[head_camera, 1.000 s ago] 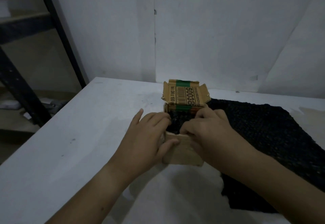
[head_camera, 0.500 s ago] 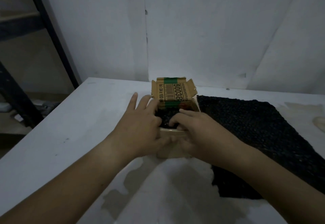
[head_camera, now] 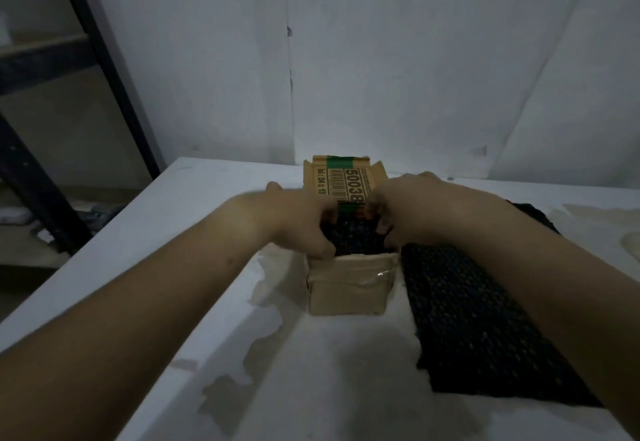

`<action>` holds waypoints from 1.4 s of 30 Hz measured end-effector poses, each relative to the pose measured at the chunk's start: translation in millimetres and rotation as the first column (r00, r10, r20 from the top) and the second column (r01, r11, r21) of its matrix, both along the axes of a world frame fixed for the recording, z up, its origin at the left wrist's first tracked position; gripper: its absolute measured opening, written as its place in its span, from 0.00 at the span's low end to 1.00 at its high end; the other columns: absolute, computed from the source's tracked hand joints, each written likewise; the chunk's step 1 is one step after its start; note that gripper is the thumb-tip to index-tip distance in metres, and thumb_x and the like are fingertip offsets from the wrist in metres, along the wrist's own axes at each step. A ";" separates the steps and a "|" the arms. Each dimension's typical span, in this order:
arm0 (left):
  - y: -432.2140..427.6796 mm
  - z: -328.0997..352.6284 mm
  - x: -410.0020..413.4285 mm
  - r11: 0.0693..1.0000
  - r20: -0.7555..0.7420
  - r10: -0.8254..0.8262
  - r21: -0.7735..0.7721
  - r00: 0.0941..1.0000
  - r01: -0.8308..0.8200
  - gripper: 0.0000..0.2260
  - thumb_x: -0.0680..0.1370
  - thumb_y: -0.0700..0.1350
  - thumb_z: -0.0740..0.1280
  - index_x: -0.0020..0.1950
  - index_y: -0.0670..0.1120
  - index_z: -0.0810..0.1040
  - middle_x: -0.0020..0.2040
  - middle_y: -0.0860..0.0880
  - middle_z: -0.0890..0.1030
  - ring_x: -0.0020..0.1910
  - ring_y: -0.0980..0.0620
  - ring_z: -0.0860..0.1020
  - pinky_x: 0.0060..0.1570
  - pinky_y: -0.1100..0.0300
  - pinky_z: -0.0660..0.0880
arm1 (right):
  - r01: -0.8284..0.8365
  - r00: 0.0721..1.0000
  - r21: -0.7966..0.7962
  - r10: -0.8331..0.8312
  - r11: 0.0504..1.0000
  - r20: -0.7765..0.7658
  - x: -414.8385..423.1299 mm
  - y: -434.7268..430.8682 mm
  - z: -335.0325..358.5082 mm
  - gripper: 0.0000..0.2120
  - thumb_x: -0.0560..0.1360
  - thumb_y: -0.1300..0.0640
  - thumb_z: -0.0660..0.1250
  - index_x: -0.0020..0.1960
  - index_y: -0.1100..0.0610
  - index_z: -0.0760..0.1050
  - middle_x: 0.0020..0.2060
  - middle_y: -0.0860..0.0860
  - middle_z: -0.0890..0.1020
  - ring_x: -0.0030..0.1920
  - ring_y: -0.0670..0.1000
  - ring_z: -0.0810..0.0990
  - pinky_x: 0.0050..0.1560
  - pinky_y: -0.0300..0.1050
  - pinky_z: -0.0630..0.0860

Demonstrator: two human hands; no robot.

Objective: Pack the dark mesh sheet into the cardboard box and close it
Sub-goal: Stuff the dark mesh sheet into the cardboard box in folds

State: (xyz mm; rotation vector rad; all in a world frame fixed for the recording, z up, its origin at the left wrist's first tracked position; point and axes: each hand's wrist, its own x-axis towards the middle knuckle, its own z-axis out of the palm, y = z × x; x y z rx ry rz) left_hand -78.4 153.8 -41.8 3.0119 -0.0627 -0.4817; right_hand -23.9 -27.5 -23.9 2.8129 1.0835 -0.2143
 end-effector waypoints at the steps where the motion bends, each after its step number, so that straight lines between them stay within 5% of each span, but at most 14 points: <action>1: -3.7 6.0 10.6 0.998 -0.074 0.004 0.063 0.997 0.001 0.25 0.66 0.64 0.70 0.61 0.59 0.73 0.52 0.55 0.77 0.50 0.49 0.74 0.50 0.52 0.69 | 0.006 1.000 -0.076 -0.006 0.997 0.005 3.1 7.4 1.8 0.18 0.67 0.52 0.75 0.56 0.48 0.77 0.46 0.46 0.81 0.54 0.53 0.77 0.56 0.47 0.68; 4: -19.0 11.4 38.5 0.966 -0.254 -0.018 0.245 0.967 0.082 0.26 0.70 0.60 0.74 0.66 0.53 0.77 0.57 0.52 0.79 0.53 0.50 0.76 0.49 0.56 0.73 | 0.018 1.000 -0.244 -0.024 0.970 -0.020 9.0 22.0 0.0 0.17 0.67 0.51 0.76 0.50 0.54 0.74 0.37 0.48 0.73 0.54 0.56 0.75 0.71 0.58 0.58; 7: -24.6 9.4 47.4 0.931 -0.273 -0.049 0.336 0.961 0.143 0.23 0.73 0.60 0.72 0.65 0.52 0.78 0.57 0.51 0.79 0.49 0.51 0.75 0.42 0.60 0.70 | 0.062 0.996 -0.261 -0.078 0.963 -0.051 11.3 24.2 -10.5 0.14 0.70 0.53 0.73 0.50 0.56 0.72 0.38 0.49 0.72 0.59 0.56 0.74 0.75 0.64 0.44; 9: -17.4 7.5 42.7 0.946 -0.256 -0.087 0.282 0.963 0.160 0.22 0.73 0.61 0.71 0.64 0.53 0.78 0.57 0.52 0.80 0.48 0.52 0.75 0.40 0.62 0.68 | 0.077 0.995 -0.236 -0.090 0.969 -0.043 11.7 23.1 -20.2 0.10 0.71 0.56 0.71 0.50 0.57 0.74 0.40 0.50 0.74 0.55 0.54 0.74 0.75 0.65 0.42; 11: -4.8 5.5 34.0 0.980 -0.224 -0.085 0.159 0.971 0.122 0.21 0.73 0.61 0.72 0.64 0.55 0.78 0.56 0.55 0.80 0.51 0.53 0.76 0.50 0.59 0.73 | 0.077 0.997 -0.225 -0.081 0.971 -0.010 13.1 23.3 -26.6 0.07 0.70 0.58 0.69 0.47 0.56 0.74 0.39 0.50 0.75 0.52 0.54 0.74 0.74 0.65 0.42; 16: 5.1 4.3 20.9 0.995 -0.100 -0.094 0.019 0.991 0.096 0.25 0.71 0.61 0.74 0.66 0.58 0.77 0.59 0.58 0.80 0.56 0.54 0.77 0.61 0.53 0.74 | 0.099 0.991 -0.132 -0.110 0.986 -0.082 14.5 16.0 -24.7 0.14 0.68 0.52 0.74 0.51 0.54 0.76 0.44 0.51 0.79 0.55 0.54 0.75 0.74 0.63 0.45; 20: 10.8 13.0 17.0 0.996 0.098 -0.079 -0.041 0.992 0.083 0.29 0.69 0.63 0.74 0.69 0.61 0.74 0.61 0.59 0.77 0.55 0.55 0.74 0.55 0.57 0.68 | 0.073 0.953 -0.118 -0.104 0.990 -0.284 21.1 3.4 -6.7 0.26 0.65 0.39 0.73 0.57 0.52 0.78 0.49 0.47 0.81 0.52 0.51 0.78 0.63 0.53 0.73; 24: 11.3 20.8 15.1 0.993 -0.087 -0.050 -0.111 0.995 0.040 0.35 0.67 0.63 0.76 0.73 0.61 0.70 0.65 0.60 0.75 0.62 0.55 0.74 0.58 0.59 0.69 | 0.081 0.967 -0.101 -0.103 0.992 -0.234 22.2 1.0 5.2 0.44 0.59 0.30 0.73 0.70 0.47 0.69 0.60 0.45 0.78 0.61 0.51 0.74 0.68 0.55 0.67; 27: 4.5 20.7 23.9 0.986 -0.179 -0.035 -0.167 0.983 0.005 0.25 0.72 0.59 0.71 0.68 0.61 0.75 0.64 0.58 0.76 0.64 0.52 0.74 0.66 0.51 0.69 | 0.058 0.992 -0.151 -0.074 0.987 -0.103 21.0 7.5 1.4 0.46 0.59 0.30 0.73 0.73 0.43 0.64 0.67 0.48 0.73 0.70 0.55 0.65 0.73 0.62 0.54; 29: 2.2 18.0 30.0 0.981 -0.217 -0.048 -0.193 0.975 0.005 0.21 0.72 0.55 0.70 0.66 0.59 0.77 0.62 0.55 0.78 0.62 0.51 0.75 0.66 0.48 0.71 | 0.056 0.982 -0.162 -0.084 0.985 -0.170 21.2 10.3 -0.3 0.46 0.60 0.32 0.74 0.74 0.41 0.64 0.69 0.48 0.72 0.69 0.54 0.67 0.71 0.59 0.61; 32: -4.8 15.5 40.0 0.996 -0.283 -0.073 -0.077 0.956 0.053 0.28 0.71 0.54 0.74 0.71 0.58 0.73 0.64 0.54 0.77 0.62 0.51 0.75 0.64 0.53 0.73 | 0.061 0.962 -0.162 -0.101 0.985 -0.253 25.4 12.5 -1.2 0.45 0.60 0.34 0.76 0.73 0.41 0.65 0.68 0.46 0.73 0.66 0.52 0.71 0.67 0.54 0.69; 37: -20.5 14.1 63.7 0.954 -0.371 -0.110 0.220 0.922 0.203 0.32 0.70 0.62 0.74 0.72 0.56 0.72 0.66 0.54 0.76 0.59 0.53 0.73 0.55 0.58 0.68 | 0.019 0.984 -0.310 -0.072 0.950 -0.161 25.3 26.0 -14.4 0.43 0.65 0.40 0.75 0.76 0.44 0.61 0.72 0.52 0.68 0.75 0.58 0.57 0.74 0.64 0.41; 42: -12.6 10.8 72.5 0.974 -0.453 -0.115 0.123 0.884 0.190 0.28 0.69 0.62 0.74 0.68 0.56 0.76 0.62 0.55 0.78 0.62 0.50 0.76 0.57 0.56 0.70 | 0.021 0.979 -0.348 -0.091 0.937 -0.184 27.5 30.1 -25.0 0.37 0.72 0.47 0.71 0.76 0.48 0.60 0.74 0.56 0.65 0.77 0.61 0.49 0.73 0.66 0.36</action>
